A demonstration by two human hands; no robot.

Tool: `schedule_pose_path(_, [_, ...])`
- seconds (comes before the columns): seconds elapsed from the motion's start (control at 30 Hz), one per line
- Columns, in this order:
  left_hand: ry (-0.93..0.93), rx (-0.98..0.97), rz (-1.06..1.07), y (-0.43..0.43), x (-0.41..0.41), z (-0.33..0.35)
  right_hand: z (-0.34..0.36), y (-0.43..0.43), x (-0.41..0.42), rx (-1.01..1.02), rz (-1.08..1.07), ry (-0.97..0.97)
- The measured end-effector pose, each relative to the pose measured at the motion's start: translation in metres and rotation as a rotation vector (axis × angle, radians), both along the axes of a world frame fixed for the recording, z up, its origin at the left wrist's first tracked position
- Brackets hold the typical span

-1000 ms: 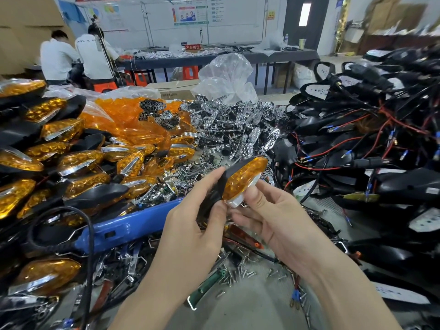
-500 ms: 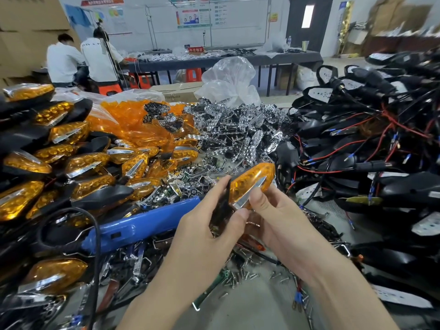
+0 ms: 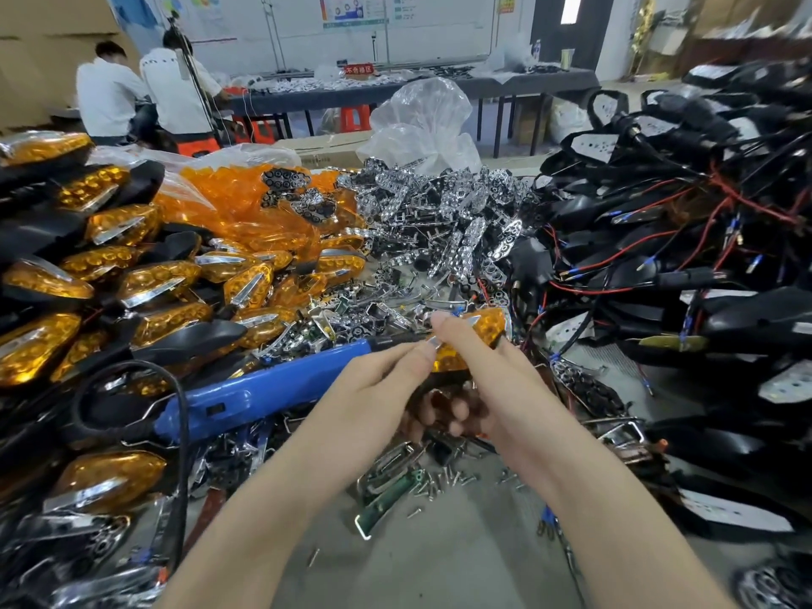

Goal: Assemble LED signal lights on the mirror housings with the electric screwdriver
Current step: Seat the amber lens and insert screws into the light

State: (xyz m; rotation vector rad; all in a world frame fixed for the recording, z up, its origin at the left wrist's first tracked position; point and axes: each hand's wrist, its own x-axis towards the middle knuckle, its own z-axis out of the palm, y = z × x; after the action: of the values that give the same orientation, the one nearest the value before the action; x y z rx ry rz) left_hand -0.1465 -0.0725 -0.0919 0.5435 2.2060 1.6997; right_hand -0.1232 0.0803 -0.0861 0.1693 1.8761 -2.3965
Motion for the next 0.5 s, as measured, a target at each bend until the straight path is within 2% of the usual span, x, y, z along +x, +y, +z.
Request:
schedule_pose_path(0.1, [-0.166, 0.105, 0.071, 0.001, -0.002, 0.001, 0.0, 0.0, 0.0, 0.021, 0.019, -0.033])
schedule_pose_path(0.2, [-0.321, 0.179, 0.039, -0.001, -0.001, 0.003, -0.001, -0.002, 0.002, 0.051, 0.031, -0.077])
schedule_pose_path(0.5, [-0.498, 0.174, -0.009, 0.002, 0.001, 0.016, -0.003, -0.004, -0.001, 0.124, 0.009, -0.085])
